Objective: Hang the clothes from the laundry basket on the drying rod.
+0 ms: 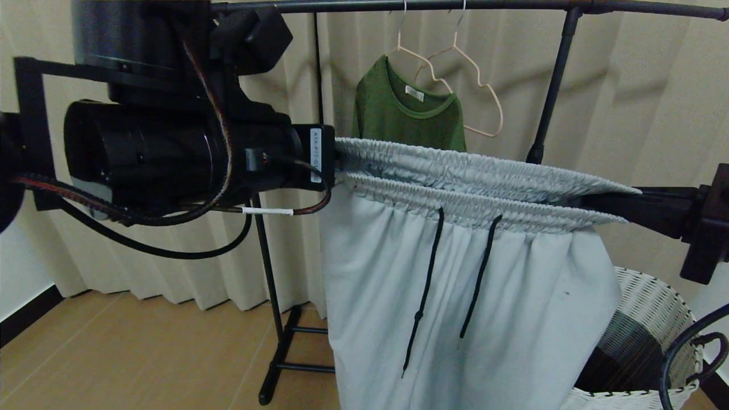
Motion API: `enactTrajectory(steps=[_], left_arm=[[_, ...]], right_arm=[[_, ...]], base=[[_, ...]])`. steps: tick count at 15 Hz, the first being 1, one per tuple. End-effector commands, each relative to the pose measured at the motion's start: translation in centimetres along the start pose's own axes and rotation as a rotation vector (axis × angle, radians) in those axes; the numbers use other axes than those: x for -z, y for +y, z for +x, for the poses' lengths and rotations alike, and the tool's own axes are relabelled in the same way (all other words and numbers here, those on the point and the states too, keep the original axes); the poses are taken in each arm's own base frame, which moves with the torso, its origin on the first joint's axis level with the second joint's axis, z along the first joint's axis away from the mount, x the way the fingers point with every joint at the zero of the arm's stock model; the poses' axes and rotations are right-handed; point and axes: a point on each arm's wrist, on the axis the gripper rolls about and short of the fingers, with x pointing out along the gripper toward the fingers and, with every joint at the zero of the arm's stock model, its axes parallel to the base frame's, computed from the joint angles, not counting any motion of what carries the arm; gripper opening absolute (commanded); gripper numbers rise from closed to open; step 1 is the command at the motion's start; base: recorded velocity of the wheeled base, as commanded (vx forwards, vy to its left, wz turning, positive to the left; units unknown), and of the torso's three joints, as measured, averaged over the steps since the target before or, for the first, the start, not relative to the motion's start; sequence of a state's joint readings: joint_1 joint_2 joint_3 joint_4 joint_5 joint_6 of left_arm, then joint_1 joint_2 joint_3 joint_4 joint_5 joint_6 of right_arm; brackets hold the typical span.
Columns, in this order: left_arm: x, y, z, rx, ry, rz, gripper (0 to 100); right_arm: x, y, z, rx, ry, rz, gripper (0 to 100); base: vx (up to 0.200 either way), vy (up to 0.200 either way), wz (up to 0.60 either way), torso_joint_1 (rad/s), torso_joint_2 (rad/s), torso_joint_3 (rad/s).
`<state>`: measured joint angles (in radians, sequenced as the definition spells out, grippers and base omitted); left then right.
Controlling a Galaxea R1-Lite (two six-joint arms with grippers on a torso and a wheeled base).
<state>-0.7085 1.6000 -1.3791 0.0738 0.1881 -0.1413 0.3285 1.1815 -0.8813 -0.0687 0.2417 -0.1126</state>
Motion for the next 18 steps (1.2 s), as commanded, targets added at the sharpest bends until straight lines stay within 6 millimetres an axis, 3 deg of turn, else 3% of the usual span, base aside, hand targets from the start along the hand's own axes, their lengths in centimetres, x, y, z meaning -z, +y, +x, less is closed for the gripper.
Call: enactTrajectory(steps=[1,7,11,14,18], left_arm=[[0.2,0.3,-2.0,0.041,0.038,0.005,0],[1.2,0.4,-8.4,0.319,0.107,0.021,0],[2.3,-0.1,-10.7,0.419,0.103,0.049,0],[1.7,-0.3,-10.5,0.415,0.046,0.049,0],[0.4,-0.3,-6.5,0.071,-0.12,0.076,0]], right_arm=[[0.1,-0.9,1.1,0.079,0.017,0.009,0],[-2.1,-2.7,7.0,0.109,-0.207,-0.012,0],[-3.0,-2.5,8.3,0.082,-0.256,0.027,0],[-3.0,-2.6,7.9,0.095,-0.249,0.029,0],[-3.9,-2.0,4.5,0.108,-0.238,0.026,0]], base=[[0.0,0.0,0.0,0.0,0.0,0.0],[0.0,0.0,0.0,0.0,0.0,0.0],[0.0,0.0,0.0,0.0,0.0,0.0],[0.0,0.0,0.0,0.0,0.0,0.0],[0.0,0.0,0.0,0.0,0.0,0.0]])
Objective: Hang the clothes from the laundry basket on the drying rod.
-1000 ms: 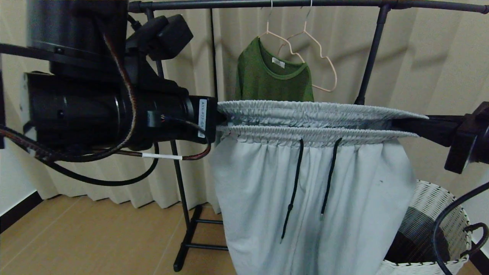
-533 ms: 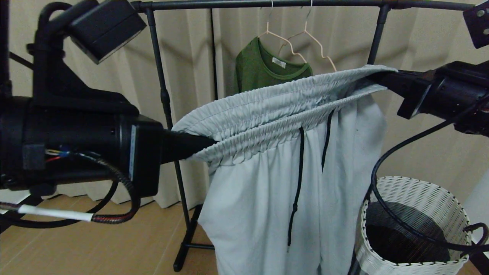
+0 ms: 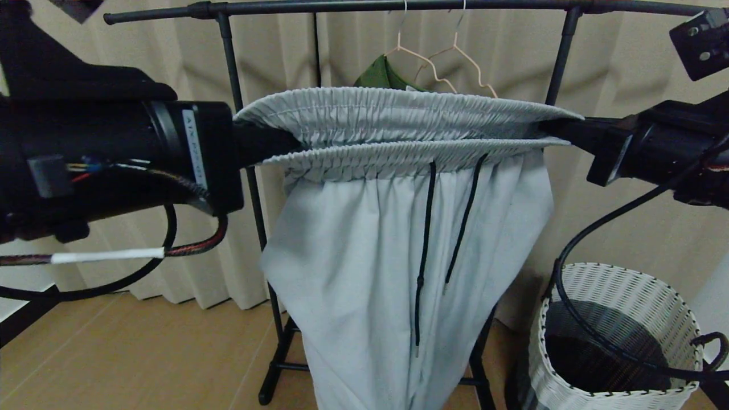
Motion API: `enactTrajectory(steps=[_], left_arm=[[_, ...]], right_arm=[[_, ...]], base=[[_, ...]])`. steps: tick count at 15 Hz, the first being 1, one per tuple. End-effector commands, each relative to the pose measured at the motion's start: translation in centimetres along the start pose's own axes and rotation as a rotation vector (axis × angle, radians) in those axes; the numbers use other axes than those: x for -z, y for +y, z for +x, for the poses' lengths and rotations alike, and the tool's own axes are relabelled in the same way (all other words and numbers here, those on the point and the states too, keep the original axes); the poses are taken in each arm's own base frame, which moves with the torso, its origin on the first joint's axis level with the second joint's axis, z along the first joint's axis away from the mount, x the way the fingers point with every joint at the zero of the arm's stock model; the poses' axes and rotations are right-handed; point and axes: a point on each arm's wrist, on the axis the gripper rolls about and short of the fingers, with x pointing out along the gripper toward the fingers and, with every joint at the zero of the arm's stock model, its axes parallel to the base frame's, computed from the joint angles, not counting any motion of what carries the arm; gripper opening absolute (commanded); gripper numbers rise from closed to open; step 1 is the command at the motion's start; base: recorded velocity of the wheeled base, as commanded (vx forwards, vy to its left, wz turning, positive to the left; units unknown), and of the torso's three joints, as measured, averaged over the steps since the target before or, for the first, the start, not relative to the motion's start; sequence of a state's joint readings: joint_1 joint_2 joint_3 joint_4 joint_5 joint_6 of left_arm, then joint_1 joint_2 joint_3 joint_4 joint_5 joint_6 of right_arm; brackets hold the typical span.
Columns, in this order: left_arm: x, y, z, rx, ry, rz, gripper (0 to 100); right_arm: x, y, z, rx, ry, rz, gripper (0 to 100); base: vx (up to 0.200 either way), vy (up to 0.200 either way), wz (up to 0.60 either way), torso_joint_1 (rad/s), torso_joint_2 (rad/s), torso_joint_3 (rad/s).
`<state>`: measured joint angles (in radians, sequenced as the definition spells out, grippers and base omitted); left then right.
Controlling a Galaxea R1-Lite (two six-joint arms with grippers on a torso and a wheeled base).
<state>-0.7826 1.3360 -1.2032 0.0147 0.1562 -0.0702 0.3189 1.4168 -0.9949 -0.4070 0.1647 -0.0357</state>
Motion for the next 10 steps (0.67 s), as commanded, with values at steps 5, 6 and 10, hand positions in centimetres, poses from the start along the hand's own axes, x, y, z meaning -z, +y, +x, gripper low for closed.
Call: enactTrajectory(steps=[5,6,10], left_arm=[[0.88,-0.11,2.15,-0.072,0.021,0.028,0],[0.91,-0.1,2.07,-0.072,0.021,0.028,0],[1.27,0.03,2.12,-0.079,0.032,0.029,0]], right_arm=[[-0.9,0.34,-2.99,0.005,0.004,0.0,0],[-0.91,0.33,-2.95,0.005,0.004,0.0,0],[-0.75,0.31,-2.85,0.006,0.01,0.001,0]], base=[[0.0,0.0,0.0,0.0,0.0,0.0],[0.0,0.0,0.0,0.0,0.0,0.0],[0.0,0.0,0.0,0.0,0.0,0.0]])
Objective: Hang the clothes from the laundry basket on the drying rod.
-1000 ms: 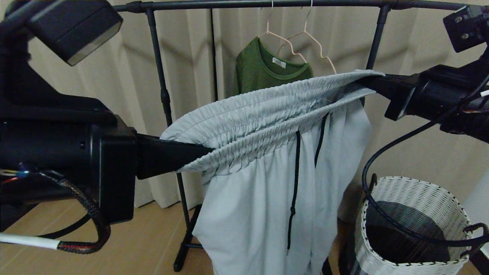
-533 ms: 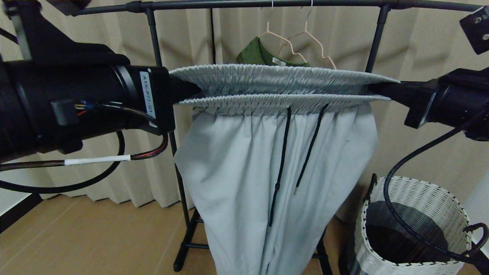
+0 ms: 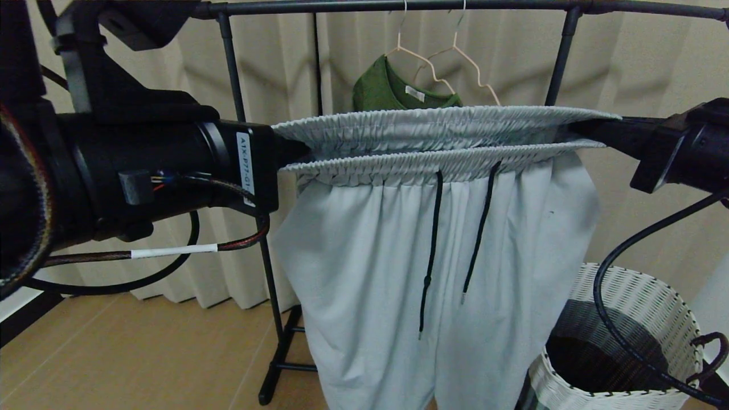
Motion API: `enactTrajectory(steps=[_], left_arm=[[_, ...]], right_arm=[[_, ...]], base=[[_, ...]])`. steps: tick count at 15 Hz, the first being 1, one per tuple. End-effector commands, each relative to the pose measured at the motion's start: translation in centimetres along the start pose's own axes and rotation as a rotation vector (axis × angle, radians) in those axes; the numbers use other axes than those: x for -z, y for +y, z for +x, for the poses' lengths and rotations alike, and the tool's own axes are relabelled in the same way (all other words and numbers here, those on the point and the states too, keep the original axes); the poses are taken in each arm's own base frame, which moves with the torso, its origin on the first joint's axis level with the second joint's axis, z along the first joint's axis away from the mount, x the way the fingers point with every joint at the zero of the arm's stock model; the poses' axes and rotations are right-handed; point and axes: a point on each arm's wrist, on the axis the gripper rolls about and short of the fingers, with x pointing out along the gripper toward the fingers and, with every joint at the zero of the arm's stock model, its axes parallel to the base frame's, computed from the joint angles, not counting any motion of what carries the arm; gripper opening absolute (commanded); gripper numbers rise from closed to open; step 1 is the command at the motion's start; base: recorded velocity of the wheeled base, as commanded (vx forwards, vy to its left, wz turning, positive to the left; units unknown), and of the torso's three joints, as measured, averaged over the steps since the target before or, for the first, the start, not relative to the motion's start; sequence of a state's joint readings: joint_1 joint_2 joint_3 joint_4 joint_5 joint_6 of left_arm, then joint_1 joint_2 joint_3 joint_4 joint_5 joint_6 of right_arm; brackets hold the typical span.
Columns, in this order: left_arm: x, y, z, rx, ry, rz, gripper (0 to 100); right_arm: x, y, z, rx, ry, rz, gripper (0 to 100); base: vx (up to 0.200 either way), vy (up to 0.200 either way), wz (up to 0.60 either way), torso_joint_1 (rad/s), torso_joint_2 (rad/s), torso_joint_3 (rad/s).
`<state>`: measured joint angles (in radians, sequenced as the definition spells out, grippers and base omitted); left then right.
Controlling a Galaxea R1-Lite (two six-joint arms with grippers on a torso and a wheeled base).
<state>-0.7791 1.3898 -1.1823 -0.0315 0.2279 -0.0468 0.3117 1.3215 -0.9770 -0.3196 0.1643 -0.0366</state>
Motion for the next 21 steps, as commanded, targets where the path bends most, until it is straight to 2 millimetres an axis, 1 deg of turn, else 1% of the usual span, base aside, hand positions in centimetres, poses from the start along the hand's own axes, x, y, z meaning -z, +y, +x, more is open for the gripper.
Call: enactTrajectory(steps=[1,2,3,4,6,7,8,10,13,17,18,21], left_arm=[[0.3,0.0,0.1,-0.003,0.009,0.003,0],[0.3,0.0,0.1,-0.003,0.009,0.003,0],[0.2,0.0,0.1,-0.002,0.005,0.002,0],[0.2,0.0,0.1,-0.002,0.002,0.001,0],[0.2,0.4,0.4,-0.057,-0.001,0.001,0],[0.2,0.6,0.4,-0.094,-0.004,0.0,0],[0.3,0.6,0.7,-0.122,0.0,0.002,0],[0.2,0.7,0.8,-0.16,-0.003,0.003,0],[0.4,1.7,1.6,-0.236,-0.002,-0.005,0],[0.7,3.1,2.2,-0.312,0.005,-0.003,0],[1.2,3.1,2.3,-0.315,0.022,0.001,0],[1.7,3.0,2.6,-0.317,0.02,0.003,0]], right_arm=[[0.0,0.0,0.0,-0.003,-0.002,-0.001,0],[0.0,0.0,0.0,-0.001,-0.002,-0.001,0],[0.1,0.1,0.0,-0.004,0.001,0.0,100],[0.2,0.1,0.0,-0.006,0.007,0.001,100],[2.2,0.7,-0.2,-0.031,0.055,0.009,100],[2.5,1.2,-0.5,-0.063,0.046,0.007,100],[2.3,2.0,-0.6,-0.109,0.022,0.001,100],[2.1,2.5,-0.8,-0.199,-0.013,-0.004,100],[2.4,2.8,-2.2,-0.323,-0.024,-0.005,100],[3.1,3.1,-3.3,-0.386,-0.02,-0.004,100],[3.1,3.0,-3.3,-0.387,-0.017,-0.003,100],[3.3,2.9,-3.2,-0.38,-0.009,-0.005,100]], base=[[0.0,0.0,0.0,0.0,0.0,0.0],[0.0,0.0,0.0,0.0,0.0,0.0],[0.0,0.0,0.0,0.0,0.0,0.0],[0.0,0.0,0.0,0.0,0.0,0.0],[0.0,0.0,0.0,0.0,0.0,0.0],[0.0,0.0,0.0,0.0,0.0,0.0],[0.0,0.0,0.0,0.0,0.0,0.0],[0.0,0.0,0.0,0.0,0.0,0.0],[0.0,0.0,0.0,0.0,0.0,0.0],[0.0,0.0,0.0,0.0,0.0,0.0],[0.0,0.0,0.0,0.0,0.0,0.0],[0.0,0.0,0.0,0.0,0.0,0.0]])
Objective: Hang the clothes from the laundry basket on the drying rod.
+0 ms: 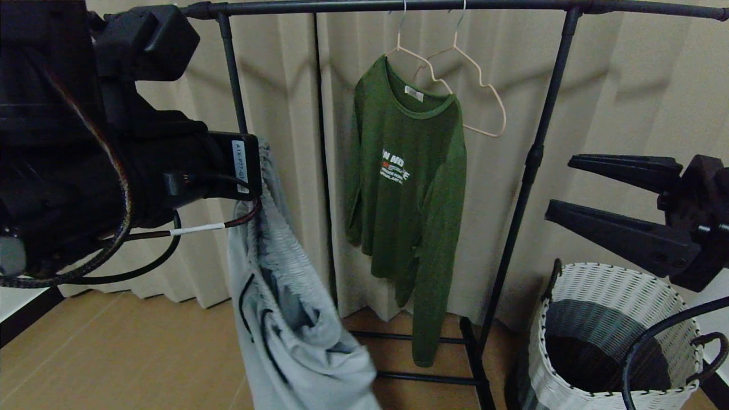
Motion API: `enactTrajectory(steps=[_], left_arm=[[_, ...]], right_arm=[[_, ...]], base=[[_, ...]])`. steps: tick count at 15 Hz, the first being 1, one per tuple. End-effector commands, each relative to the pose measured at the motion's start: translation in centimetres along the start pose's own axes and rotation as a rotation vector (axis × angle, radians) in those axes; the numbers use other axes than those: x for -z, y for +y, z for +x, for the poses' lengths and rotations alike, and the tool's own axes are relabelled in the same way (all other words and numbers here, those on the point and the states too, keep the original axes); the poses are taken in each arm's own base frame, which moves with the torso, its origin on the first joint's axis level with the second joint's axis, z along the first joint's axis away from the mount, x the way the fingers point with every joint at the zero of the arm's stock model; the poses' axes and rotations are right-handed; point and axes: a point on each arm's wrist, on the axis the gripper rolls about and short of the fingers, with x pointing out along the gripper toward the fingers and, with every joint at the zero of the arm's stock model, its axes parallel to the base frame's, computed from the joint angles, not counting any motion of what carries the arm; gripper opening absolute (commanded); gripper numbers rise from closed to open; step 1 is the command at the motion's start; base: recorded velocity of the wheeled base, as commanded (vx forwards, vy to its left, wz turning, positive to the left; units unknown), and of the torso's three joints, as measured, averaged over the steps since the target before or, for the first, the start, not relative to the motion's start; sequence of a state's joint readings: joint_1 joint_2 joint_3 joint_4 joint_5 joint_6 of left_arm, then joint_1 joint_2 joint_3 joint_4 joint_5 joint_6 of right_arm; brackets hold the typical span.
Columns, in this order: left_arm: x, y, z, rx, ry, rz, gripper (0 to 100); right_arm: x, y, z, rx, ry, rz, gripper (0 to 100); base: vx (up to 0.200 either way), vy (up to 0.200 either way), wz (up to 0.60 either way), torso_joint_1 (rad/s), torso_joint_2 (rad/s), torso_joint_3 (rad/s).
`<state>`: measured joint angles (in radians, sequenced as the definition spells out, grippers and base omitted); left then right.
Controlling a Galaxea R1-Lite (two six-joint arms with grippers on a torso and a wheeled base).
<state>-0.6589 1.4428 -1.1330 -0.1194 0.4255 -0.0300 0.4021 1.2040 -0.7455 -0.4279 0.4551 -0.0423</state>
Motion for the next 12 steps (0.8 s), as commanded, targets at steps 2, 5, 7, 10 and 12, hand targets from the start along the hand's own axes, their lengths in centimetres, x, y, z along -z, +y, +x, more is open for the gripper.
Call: enactTrajectory(steps=[2,5,7,10,12], left_arm=[[1.2,0.9,-1.2,-0.027,0.024,0.013,0],[3.0,3.9,-5.7,-0.074,0.006,0.093,0],[4.2,5.5,-8.3,-0.108,-0.012,0.095,0],[7.2,8.0,-11.3,-0.229,-0.003,0.073,0],[8.2,8.5,-11.8,-0.27,0.011,0.066,0]], right_arm=[[1.0,-1.5,-0.6,0.109,0.043,-0.031,100],[3.2,-2.2,-1.6,0.396,0.206,-0.06,100],[4.3,-2.4,-2.1,0.568,0.282,-0.058,100],[6.0,-2.5,-2.5,0.718,0.311,-0.069,100],[6.3,-2.8,-2.8,0.775,0.313,-0.071,100]], base=[[0.0,0.0,0.0,0.0,0.0,0.0],[0.0,0.0,0.0,0.0,0.0,0.0],[0.0,0.0,0.0,0.0,0.0,0.0],[0.0,0.0,0.0,0.0,0.0,0.0],[0.0,0.0,0.0,0.0,0.0,0.0]])
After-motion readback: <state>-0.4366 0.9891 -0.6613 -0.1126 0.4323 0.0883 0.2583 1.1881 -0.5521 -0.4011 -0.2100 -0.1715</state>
